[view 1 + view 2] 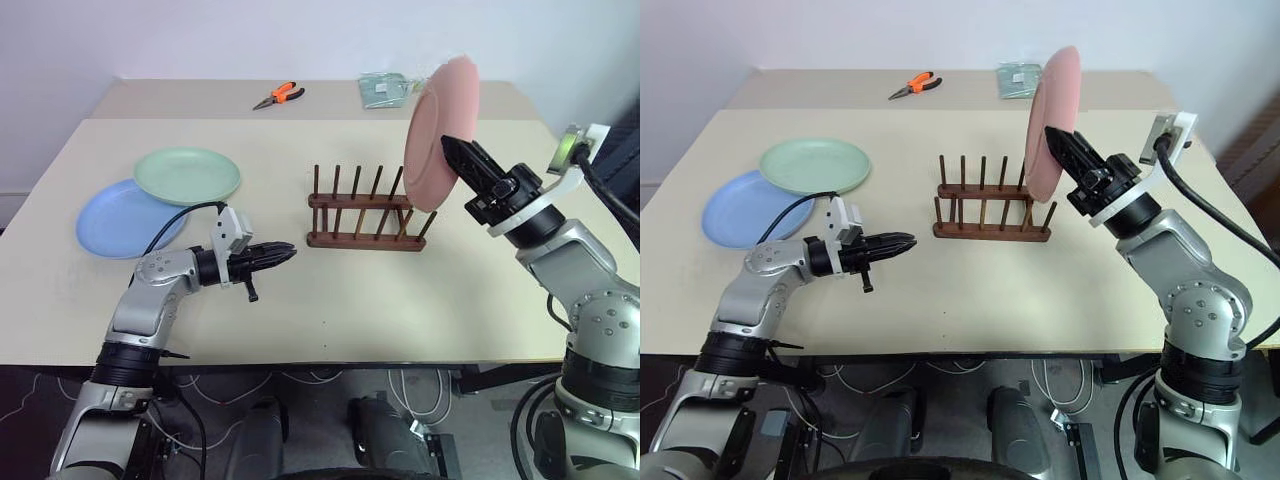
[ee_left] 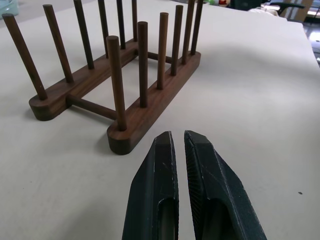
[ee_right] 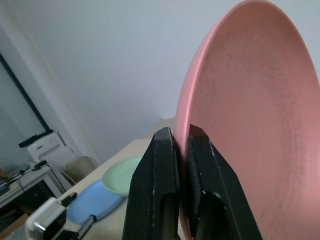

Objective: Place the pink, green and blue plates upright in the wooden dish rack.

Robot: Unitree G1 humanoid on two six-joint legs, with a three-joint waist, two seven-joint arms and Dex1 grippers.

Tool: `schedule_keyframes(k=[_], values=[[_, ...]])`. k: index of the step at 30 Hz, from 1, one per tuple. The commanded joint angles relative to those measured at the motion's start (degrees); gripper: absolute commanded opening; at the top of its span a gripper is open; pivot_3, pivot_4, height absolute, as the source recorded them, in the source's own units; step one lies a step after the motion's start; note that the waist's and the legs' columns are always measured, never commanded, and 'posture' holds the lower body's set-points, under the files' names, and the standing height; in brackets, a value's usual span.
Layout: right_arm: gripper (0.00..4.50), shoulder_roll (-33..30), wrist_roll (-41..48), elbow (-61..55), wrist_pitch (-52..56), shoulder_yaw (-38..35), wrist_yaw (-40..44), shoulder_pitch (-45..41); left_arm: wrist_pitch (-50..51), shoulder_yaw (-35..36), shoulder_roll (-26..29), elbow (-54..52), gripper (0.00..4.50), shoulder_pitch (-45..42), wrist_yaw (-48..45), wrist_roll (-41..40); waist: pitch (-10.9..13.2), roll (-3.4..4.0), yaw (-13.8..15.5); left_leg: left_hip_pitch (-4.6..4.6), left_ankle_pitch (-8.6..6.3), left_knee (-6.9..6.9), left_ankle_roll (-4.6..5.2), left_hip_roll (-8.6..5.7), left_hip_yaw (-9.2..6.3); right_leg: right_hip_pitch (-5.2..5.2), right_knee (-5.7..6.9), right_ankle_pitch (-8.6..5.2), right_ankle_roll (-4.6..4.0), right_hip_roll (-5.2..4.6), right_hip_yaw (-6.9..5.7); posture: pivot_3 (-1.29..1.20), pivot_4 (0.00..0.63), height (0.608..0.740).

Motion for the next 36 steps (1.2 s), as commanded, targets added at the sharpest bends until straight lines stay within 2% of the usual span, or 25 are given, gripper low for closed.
schedule_keyframes(k=[1,2,4,5,10,13,17,19,20,22,25,27,31,36], values=[[0.05,0.1,0.1,1.6,-0.4,-1.4,1.6,0.8,-0.1,1.4,0.4,-3.2,0.33,0.1,-0.6,-2.4,0.0,0.0,0.0,0.0,0.0,0.0,0.0,0.0,0.0,0.0,0.0,0.0,0.0,0.0,0.0,0.0,0.15,0.732],[0.05,0.0,0.2,2.2,-0.2,-1.4,2.0,0.8,-0.3,1.3,0.6,-3.3,0.33,0.2,-0.7,-2.3,0.0,0.0,0.0,-0.01,0.0,0.0,0.0,0.0,0.0,0.0,-0.01,0.0,0.0,0.0,0.0,0.0,0.15,0.732],[0.72,-0.2,-0.1,3.4,-0.4,-1.5,2.5,0.1,-0.4,1.2,0.8,-3.6,0.33,0.5,-0.7,-2.3,0.0,0.01,-0.1,0.0,0.0,0.0,0.0,0.0,0.0,-0.01,0.0,0.0,0.0,0.01,0.01,0.0,0.15,0.732],[0.89,-0.2,-0.3,3.7,-0.6,-1.5,2.7,-0.2,-0.3,1.1,0.9,-3.7,0.33,0.6,-0.7,-2.3,0.0,0.01,-0.2,0.0,0.0,0.0,0.0,0.0,0.0,-0.01,0.0,0.0,0.0,0.01,0.01,0.0,0.15,0.732],[3.31,-1.9,-6.8,3.8,-2.9,-0.6,2.7,-1.8,2.7,1.4,1.7,-4.4,0.33,1.0,-1.0,-3.8,0.0,0.02,-0.1,0.0,0.0,0.0,0.01,0.0,0.01,-0.03,0.01,0.0,0.0,0.02,0.01,0.0,0.15,0.732],[3.38,-4.7,-12.9,3.2,-4.8,0.2,4.5,-2.3,6.3,2.3,2.4,-4.0,1.13,0.4,-0.4,-5.4,0.0,0.02,-0.1,0.0,0.0,0.0,0.01,0.0,0.02,-0.04,0.0,0.0,0.0,0.01,0.01,0.0,0.15,0.732],[3.38,-8.7,-19.6,2.9,-7.3,0.0,5.6,-4.3,6.1,5.2,3.0,-2.0,3.16,-1.3,2.4,-5.4,0.0,0.02,0.0,-0.03,0.0,0.0,0.01,-0.01,0.02,-0.06,-0.03,0.0,0.0,0.0,0.01,0.0,0.15,0.732],[3.93,-10.8,-22.1,2.4,-8.1,0.1,6.2,-6.2,5.5,8.5,2.4,-0.8,4.19,-3.2,6.7,-5.5,0.0,0.01,0.0,-0.04,0.0,0.0,0.01,-0.01,0.02,-0.08,-0.02,0.0,-0.01,0.01,0.01,0.0,0.15,0.732],[4.28,-12.1,-23.7,1.7,-8.5,0.7,6.8,-7.4,4.2,10.6,1.9,0.3,4.5,-4.6,10.3,-4.8,0.1,0.04,0.0,-0.03,-0.01,0.0,0.01,0.0,0.02,-0.09,-0.02,0.0,-0.01,0.01,0.0,0.0,0.15,0.732],[4.44,-14.8,-27.6,-0.5,-9.3,2.9,8.3,-9.3,2.8,15.3,0.6,3.7,4.5,-8.0,19.3,-3.7,0.1,0.04,0.0,-0.06,0.0,0.02,0.01,-0.01,0.02,-0.13,0.0,0.01,0.0,0.01,0.01,0.0,0.15,0.732],[4.44,-18.9,-36.5,-5.5,-11.6,11.6,12.7,-10.1,1.2,21.9,-1.2,8.8,4.5,-13.5,36.3,-0.6,0.1,0.0,-0.2,-0.07,-0.02,-0.01,0.03,0.0,0.01,-0.15,0.0,0.01,0.03,0.04,0.0,0.0,0.15,0.732],[4.44,-19.4,-39.3,-7.6,-12.6,15.2,15.0,-9.8,2.0,24.9,-2.5,9.5,4.5,-15.2,42.2,-1.4,0.1,-0.04,-0.2,-0.06,-0.06,-0.03,0.1,0.0,0.0,-0.14,-0.02,0.05,0.14,0.07,0.0,0.0,0.15,0.732],[4.44,-15.4,-43.9,-10.8,-14.0,24.6,17.2,-7.4,7.0,30.7,-4.4,10.1,4.5,-16.8,55.7,-2.3,0.1,-0.17,0.0,-0.06,-0.07,-0.01,0.11,-0.02,0.01,-0.11,-0.01,0.1,0.29,0.04,0.0,0.0,0.15,0.732],[4.44,-11.5,-45.7,-11.3,-14.6,26.5,18.3,-5.5,13.0,35.6,-7.6,10.0,4.5,-16.3,63.7,-7.0,0.2,-0.36,0.3,-0.17,-0.06,0.13,0.09,-0.06,-0.04,-0.1,0.0,0.11,0.31,0.0,-0.04,0.0,0.15,0.732]])
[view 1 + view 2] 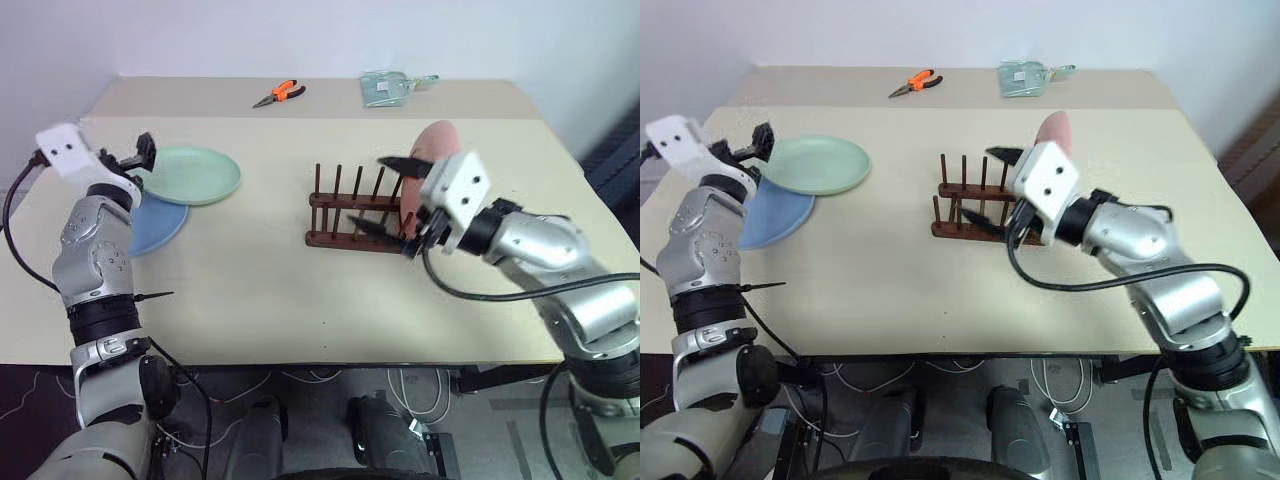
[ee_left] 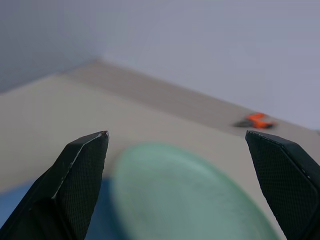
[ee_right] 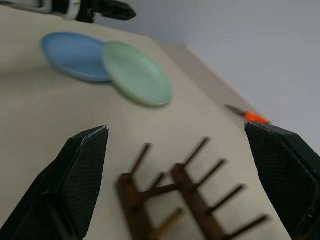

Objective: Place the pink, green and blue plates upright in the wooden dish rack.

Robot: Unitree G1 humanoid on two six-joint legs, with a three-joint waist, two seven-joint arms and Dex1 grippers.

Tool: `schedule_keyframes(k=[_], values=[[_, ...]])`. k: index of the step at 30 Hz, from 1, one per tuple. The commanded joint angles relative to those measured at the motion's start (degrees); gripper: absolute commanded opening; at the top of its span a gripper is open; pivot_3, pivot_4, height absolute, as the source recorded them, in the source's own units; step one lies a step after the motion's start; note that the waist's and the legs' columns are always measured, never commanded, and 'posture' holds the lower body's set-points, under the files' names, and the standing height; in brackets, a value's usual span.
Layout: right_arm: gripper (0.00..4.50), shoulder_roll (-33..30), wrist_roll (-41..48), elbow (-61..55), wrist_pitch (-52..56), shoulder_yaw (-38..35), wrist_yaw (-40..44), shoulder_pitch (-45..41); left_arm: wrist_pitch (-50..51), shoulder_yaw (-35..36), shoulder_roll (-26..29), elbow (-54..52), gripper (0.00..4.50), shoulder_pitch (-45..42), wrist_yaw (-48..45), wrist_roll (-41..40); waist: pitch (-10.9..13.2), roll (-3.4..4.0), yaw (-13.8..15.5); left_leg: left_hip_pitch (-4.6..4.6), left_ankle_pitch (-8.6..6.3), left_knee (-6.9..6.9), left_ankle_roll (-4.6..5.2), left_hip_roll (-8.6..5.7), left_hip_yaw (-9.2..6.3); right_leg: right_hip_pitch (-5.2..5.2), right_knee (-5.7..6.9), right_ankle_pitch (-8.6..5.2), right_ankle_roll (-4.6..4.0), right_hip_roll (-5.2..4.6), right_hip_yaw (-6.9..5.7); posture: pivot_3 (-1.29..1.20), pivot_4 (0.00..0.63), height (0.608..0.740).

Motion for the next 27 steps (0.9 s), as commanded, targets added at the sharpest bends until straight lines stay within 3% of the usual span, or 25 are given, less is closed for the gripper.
schedule_keyframes(k=[1,8,9,11,18,25,27], values=[[4.44,1.4,-2.0,-2.6,-1.7,-0.2,0.7,0.4,4.9,3.1,-1.5,-1.9,4.5,-0.9,4.8,-4.1,0.0,-0.09,0.1,-0.01,0.0,0.01,0.0,-0.01,-0.01,0.0,-0.01,0.0,0.01,0.0,-0.01,0.0,0.15,0.732],[4.44,3.7,-3.3,-3.8,-1.1,-0.1,1.4,1.4,12.6,6.1,-1.8,5.0,4.5,-5.5,7.0,-10.5,0.0,-0.21,-0.1,0.0,0.0,0.0,-0.02,-0.02,-0.09,0.03,0.01,0.01,0.0,0.02,-0.08,0.0,0.15,0.732],[4.49,3.9,-3.6,-4.0,-1.1,-0.1,1.3,1.7,12.4,6.8,-1.5,7.1,4.25,-6.6,7.4,-10.9,0.0,-0.21,-0.1,0.0,0.0,0.0,-0.02,-0.02,-0.08,0.03,0.01,0.01,0.0,0.02,-0.08,0.0,0.15,0.732],[4.5,4.3,-4.2,-4.4,-0.9,-0.2,1.1,2.3,11.4,7.6,-0.9,10.6,3.66,-8.4,8.1,-11.0,0.0,-0.22,-0.1,0.01,0.0,0.0,-0.02,-0.02,-0.08,0.03,0.01,0.01,0.0,0.02,-0.09,0.0,0.15,0.732],[4.5,5.1,-5.9,-5.9,-0.2,-1.0,0.2,3.6,11.1,8.2,0.5,16.5,0.1,-12.1,7.3,-12.5,0.0,-0.22,-0.2,0.01,0.01,-0.03,-0.03,-0.02,-0.08,0.01,0.01,0.01,0.0,0.02,-0.1,0.0,0.15,0.732],[4.5,5.2,-6.3,-5.6,0.9,-1.4,0.3,3.0,9.5,3.6,-0.7,10.3,0.04,-12.1,-0.5,-13.6,0.1,-0.36,0.0,0.0,0.02,-0.04,-0.07,-0.03,-0.08,0.01,0.0,0.01,0.0,0.0,-0.11,0.0,0.15,0.732],[4.5,4.4,-9.5,-4.0,-0.3,0.9,1.0,0.8,9.9,-3.2,-0.8,3.1,0.04,-12.0,-4.4,-11.4,0.1,-0.37,-0.1,-0.01,0.02,-0.04,-0.08,-0.04,-0.07,0.02,-0.01,0.01,-0.01,-0.02,-0.1,0.0,0.15,0.732]])
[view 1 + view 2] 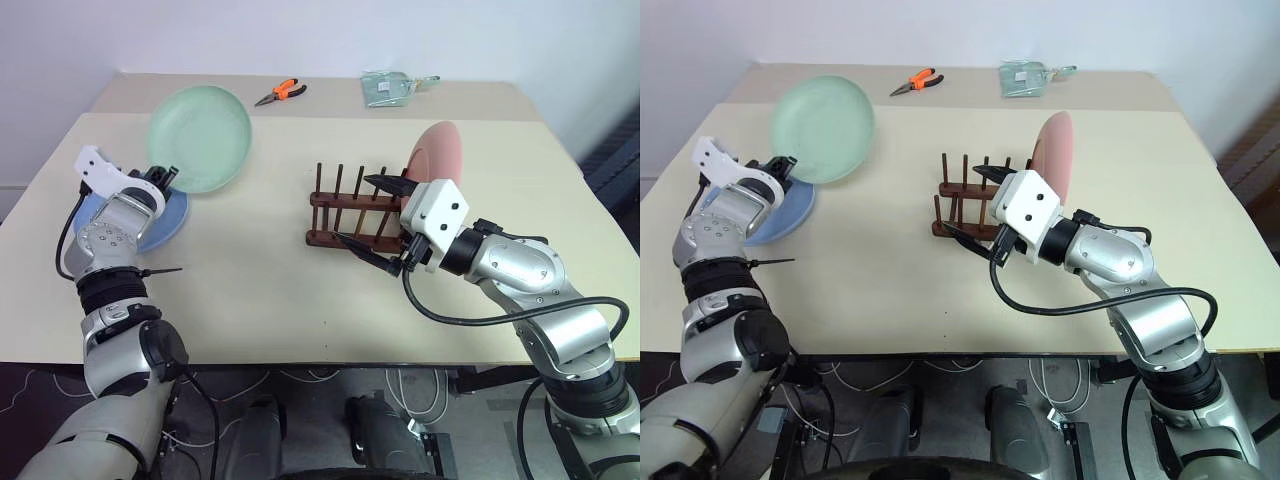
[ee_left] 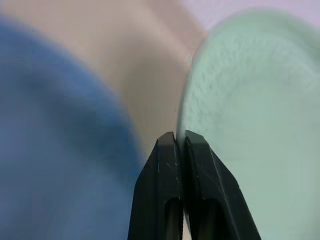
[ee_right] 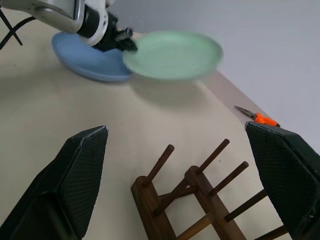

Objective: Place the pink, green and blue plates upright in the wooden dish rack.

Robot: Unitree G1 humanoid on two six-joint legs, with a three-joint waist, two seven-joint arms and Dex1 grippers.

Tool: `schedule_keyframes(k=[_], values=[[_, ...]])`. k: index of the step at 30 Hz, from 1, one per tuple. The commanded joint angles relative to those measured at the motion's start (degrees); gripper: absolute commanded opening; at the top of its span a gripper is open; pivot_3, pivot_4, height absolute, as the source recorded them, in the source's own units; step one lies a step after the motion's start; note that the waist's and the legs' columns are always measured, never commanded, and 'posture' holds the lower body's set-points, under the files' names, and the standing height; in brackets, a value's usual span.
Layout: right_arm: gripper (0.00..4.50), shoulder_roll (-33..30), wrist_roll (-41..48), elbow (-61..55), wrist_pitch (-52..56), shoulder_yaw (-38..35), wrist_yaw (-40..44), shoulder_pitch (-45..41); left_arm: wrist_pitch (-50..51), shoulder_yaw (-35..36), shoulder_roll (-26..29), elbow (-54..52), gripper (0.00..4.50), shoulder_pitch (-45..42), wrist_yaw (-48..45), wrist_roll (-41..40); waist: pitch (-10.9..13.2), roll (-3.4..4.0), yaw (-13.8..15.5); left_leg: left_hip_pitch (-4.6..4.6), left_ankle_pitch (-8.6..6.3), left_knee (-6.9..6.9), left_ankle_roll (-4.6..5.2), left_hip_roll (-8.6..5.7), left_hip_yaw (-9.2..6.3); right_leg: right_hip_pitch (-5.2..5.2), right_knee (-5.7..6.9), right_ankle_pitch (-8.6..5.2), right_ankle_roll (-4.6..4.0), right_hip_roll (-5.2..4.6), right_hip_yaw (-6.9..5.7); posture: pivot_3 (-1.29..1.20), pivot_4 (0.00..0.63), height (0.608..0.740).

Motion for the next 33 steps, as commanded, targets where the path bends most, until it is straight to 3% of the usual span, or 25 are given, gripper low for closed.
schedule_keyframes(k=[1,7,14,17,19,23,24,25,28,33], values=[[4.5,-0.8,-7.5,1.5,-3.9,2.8,0.3,-5.3,-1.1,-11.0,0.0,-14.2,0.04,-1.6,-7.3,2.2,0.0,-0.02,0.0,-0.02,0.0,0.0,0.0,0.0,-0.01,-0.02,0.0,0.0,0.0,0.0,0.0,0.0,0.15,0.732],[4.5,0.8,-26.5,13.9,-15.2,13.3,-1.6,-15.7,0.6,-22.7,-0.4,-26.4,0.04,-3.0,-10.4,6.4,0.0,0.0,-0.4,-0.04,0.07,-0.04,-0.13,-0.03,0.01,-0.06,-0.03,0.01,-0.03,-0.01,0.02,0.0,0.15,0.732],[4.5,4.1,-40.8,27.1,-24.9,17.0,-7.4,-21.7,9.3,-25.5,-2.7,-33.3,0.04,-4.8,-7.0,5.3,0.0,0.03,-0.4,-0.03,0.08,-0.09,-0.12,-0.01,0.02,-0.14,0.06,0.02,-0.01,0.03,0.04,0.0,0.15,0.732],[3.6,4.2,-44.8,29.2,-27.6,17.3,-8.2,-21.3,11.6,-24.9,-3.4,-34.7,0.0,-5.0,-6.4,4.8,0.0,0.03,-0.2,-0.07,0.08,-0.07,-0.12,-0.02,0.0,-0.13,0.03,0.02,0.0,0.01,0.04,0.0,0.15,0.732],[2.69,4.0,-47.2,30.0,-29.2,17.5,-8.6,-21.1,13.0,-24.3,-3.4,-35.0,0.0,-5.1,-6.2,4.3,0.0,0.03,-0.2,-0.09,0.08,-0.05,-0.12,-0.03,0.0,-0.13,0.03,0.02,0.0,0.0,0.04,0.0,0.15,0.732],[0.38,4.4,-50.5,31.3,-31.2,17.3,-9.0,-21.0,14.7,-22.3,-3.7,-34.9,0.0,-5.3,-6.3,2.6,0.0,0.03,-0.3,-0.08,0.08,-0.05,-0.12,-0.03,-0.03,-0.13,0.05,0.02,-0.01,0.02,0.03,0.0,0.15,0.732],[0.03,4.6,-51.1,31.5,-31.5,17.3,-8.9,-20.9,15.1,-21.8,-3.9,-34.7,0.0,-5.3,-6.4,2.0,0.0,0.03,-0.4,-0.08,0.08,-0.05,-0.12,-0.03,-0.02,-0.13,0.05,0.02,-0.01,0.02,0.03,0.0,0.15,0.732],[0.03,4.7,-51.6,31.6,-31.9,17.2,-8.9,-20.8,15.3,-21.5,-4.0,-34.8,0.0,-5.2,-6.6,1.6,0.0,0.03,-0.4,-0.07,0.08,-0.05,-0.12,-0.03,-0.02,-0.13,0.05,0.02,-0.01,0.02,0.03,0.0,0.15,0.732],[0.0,5.0,-53.0,31.7,-32.6,17.0,-8.6,-20.5,15.4,-20.7,-4.7,-35.0,1.01,-4.9,-7.4,0.4,0.0,0.03,-0.3,-0.07,0.08,-0.06,-0.12,-0.03,-0.03,-0.13,0.06,0.02,0.0,0.02,0.03,0.0,0.15,0.732],[0.0,5.7,-53.6,30.9,-33.2,16.3,-8.7,-19.8,4.5,-16.3,-4.5,-31.7,3.48,-7.6,-6.8,2.2,0.0,0.03,-0.2,-0.07,0.09,-0.05,-0.14,-0.03,-0.03,-0.12,0.05,0.03,-0.01,0.01,0.03,0.0,0.15,0.732]])
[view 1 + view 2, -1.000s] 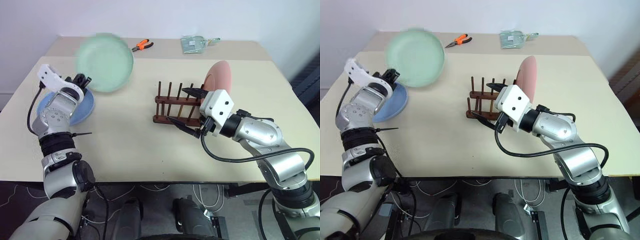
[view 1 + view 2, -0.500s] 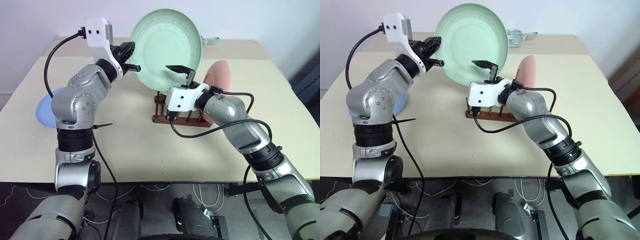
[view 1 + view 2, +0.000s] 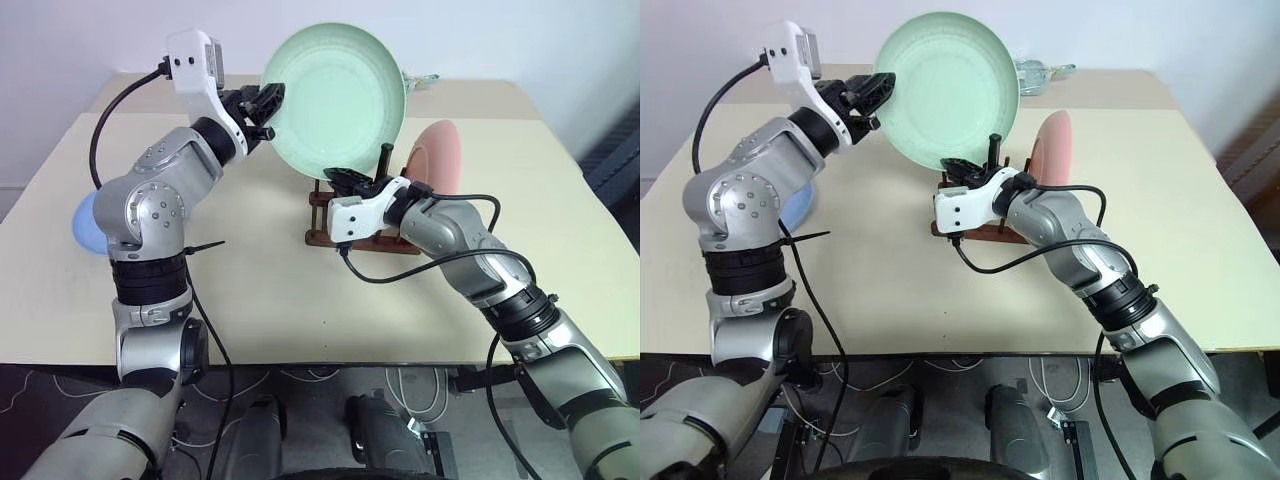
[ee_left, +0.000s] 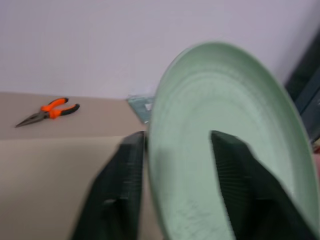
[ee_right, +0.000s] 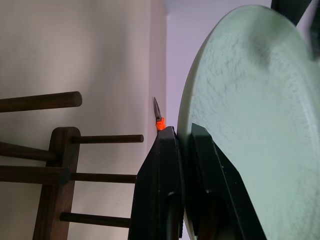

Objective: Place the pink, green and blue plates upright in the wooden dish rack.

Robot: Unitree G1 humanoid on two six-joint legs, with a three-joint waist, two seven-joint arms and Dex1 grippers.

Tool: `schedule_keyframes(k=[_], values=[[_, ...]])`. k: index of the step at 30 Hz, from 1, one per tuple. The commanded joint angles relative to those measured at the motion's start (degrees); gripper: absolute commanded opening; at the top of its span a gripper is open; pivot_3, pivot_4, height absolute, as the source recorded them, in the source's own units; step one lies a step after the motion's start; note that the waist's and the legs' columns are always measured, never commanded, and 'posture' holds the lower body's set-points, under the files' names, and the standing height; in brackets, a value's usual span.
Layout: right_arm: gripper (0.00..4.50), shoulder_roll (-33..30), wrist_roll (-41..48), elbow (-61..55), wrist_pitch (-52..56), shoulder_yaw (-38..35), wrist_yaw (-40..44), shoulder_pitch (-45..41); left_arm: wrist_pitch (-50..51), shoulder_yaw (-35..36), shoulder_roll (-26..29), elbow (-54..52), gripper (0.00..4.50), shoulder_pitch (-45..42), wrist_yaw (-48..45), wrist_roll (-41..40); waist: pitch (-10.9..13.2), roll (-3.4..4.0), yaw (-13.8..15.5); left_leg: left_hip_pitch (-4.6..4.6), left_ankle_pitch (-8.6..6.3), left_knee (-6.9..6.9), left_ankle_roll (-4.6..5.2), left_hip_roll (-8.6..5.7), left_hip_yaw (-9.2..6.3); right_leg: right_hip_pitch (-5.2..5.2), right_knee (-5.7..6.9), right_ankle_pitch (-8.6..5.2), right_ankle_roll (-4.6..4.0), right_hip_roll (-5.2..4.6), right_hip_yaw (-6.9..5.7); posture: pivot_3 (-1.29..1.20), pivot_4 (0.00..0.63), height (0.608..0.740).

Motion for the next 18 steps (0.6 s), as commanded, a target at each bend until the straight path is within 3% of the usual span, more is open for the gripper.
schedule_keyframes(k=[1,2,5,7,11,14,18], values=[[0.0,0.9,0.2,-2.0,-1.0,-2.4,-0.6,0.3,-9.9,5.7,1.1,2.0,3.48,-4.7,1.2,1.2,0.0,0.0,0.0,0.0,0.0,0.0,0.0,0.0,0.0,0.0,0.01,0.0,0.0,0.0,0.0,0.0,0.15,0.732],[0.0,1.3,1.1,-2.6,-0.9,-3.3,-0.8,0.9,-13.2,7.4,2.1,4.1,3.48,-5.5,1.5,1.9,0.0,0.0,-0.1,0.0,0.01,0.0,-0.02,0.0,-0.01,-0.01,0.0,0.0,-0.01,0.01,0.0,0.0,0.15,0.732],[0.0,5.5,13.9,-9.7,0.0,-10.7,-0.9,5.7,-29.7,3.4,13.5,13.1,3.48,0.2,-3.7,16.3,0.0,0.04,-1.0,0.14,0.02,-0.1,-0.02,0.01,0.05,0.0,0.02,0.01,0.0,0.03,0.03,0.0,0.15,0.732],[0.0,7.7,20.6,-14.0,0.3,-13.7,0.7,8.2,-35.1,1.1,16.4,16.2,3.48,3.9,-7.4,19.0,0.0,0.07,-1.4,0.41,0.06,-0.49,-0.08,0.01,0.09,0.1,0.05,0.01,0.01,0.01,0.07,0.0,0.15,0.732],[0.0,13.8,39.2,-25.8,12.9,-18.4,3.9,13.9,-42.1,-2.0,17.2,19.3,3.48,12.8,-16.1,20.9,-0.1,0.01,-0.1,0.38,0.21,-0.67,-0.34,0.03,0.0,0.11,0.02,0.01,0.0,-0.01,-0.04,0.0,0.15,0.732],[0.0,21.3,58.8,-33.8,27.3,-22.9,-0.6,17.8,-41.9,-5.9,15.7,16.9,3.48,20.4,-25.6,18.3,-0.1,-0.04,0.2,0.32,0.21,-0.64,-0.34,0.05,0.01,0.12,-0.01,0.01,-0.01,-0.03,-0.04,0.0,0.15,0.732],[0.0,27.0,72.7,-36.7,36.8,-26.9,-7.0,19.4,-41.1,-9.2,13.8,12.6,3.48,27.3,-33.8,15.9,-0.1,-0.03,0.1,0.32,0.21,-0.62,-0.34,0.1,0.03,0.11,-0.01,-0.08,-0.28,-0.08,-0.03,0.0,0.15,0.732]])
